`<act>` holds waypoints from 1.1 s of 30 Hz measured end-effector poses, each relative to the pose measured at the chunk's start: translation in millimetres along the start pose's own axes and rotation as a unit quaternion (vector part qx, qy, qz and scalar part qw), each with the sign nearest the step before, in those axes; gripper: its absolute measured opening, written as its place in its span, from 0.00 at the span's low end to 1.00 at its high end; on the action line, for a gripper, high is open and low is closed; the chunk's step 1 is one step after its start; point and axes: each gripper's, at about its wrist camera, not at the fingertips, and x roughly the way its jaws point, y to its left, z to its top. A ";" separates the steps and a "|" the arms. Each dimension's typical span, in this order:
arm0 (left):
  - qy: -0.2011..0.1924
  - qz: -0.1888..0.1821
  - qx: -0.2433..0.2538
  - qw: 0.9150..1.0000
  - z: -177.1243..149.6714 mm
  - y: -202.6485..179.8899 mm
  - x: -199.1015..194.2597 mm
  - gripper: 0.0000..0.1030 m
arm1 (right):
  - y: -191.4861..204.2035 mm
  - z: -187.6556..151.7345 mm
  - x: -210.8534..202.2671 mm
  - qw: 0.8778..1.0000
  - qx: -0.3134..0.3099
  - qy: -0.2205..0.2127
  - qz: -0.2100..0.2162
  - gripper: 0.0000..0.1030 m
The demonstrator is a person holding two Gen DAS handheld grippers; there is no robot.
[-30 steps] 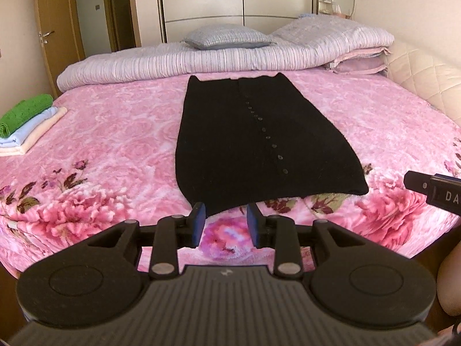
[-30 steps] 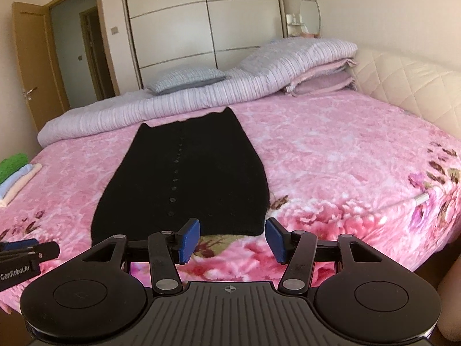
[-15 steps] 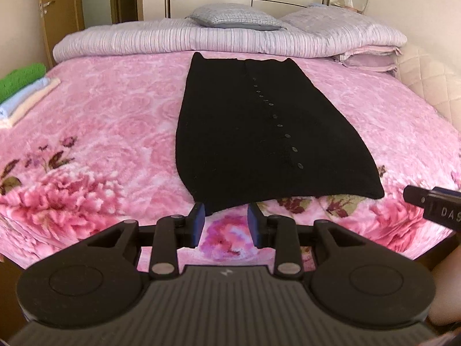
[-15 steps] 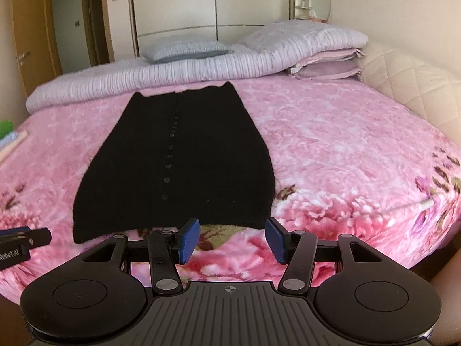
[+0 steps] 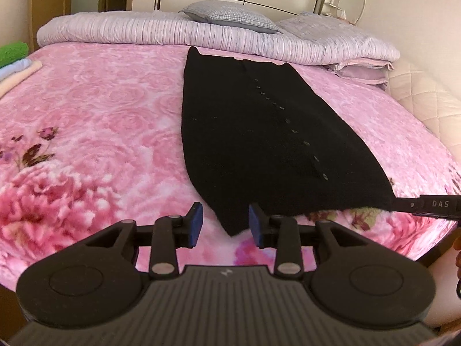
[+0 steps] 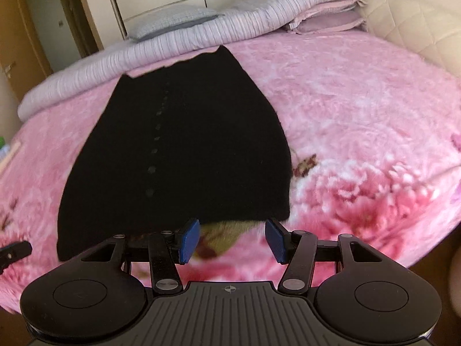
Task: Fold clothes
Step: 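Grasp the garment's hem corners with both grippers and lift them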
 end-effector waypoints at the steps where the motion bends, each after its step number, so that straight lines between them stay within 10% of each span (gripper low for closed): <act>1: 0.000 0.000 0.002 1.000 3.6 1.4 5.6 0.24 | -4.5 4.3 3.4 1.000 0.002 -0.006 0.006 0.53; 8: 0.002 -0.011 0.043 0.999 36.6 -17.1 64.0 0.15 | -16.0 46.6 48.8 0.997 -0.003 -0.038 0.071 0.50; 15: 0.021 -0.052 0.100 0.993 50.6 -70.6 133.9 0.15 | 27.5 60.3 105.8 0.983 -0.141 -0.037 0.109 0.41; 20: 0.033 -0.018 0.137 0.990 39.2 -72.9 153.1 0.16 | 22.0 42.6 130.7 0.972 -0.225 -0.006 0.067 0.41; 28: 0.051 0.038 0.052 0.997 15.3 10.3 80.3 0.13 | -70.7 37.2 81.5 0.990 -0.113 0.025 0.083 0.38; 33: 0.052 -0.035 -0.124 0.990 8.7 58.8 53.2 0.25 | -124.6 39.9 60.2 0.986 0.065 0.048 0.147 0.40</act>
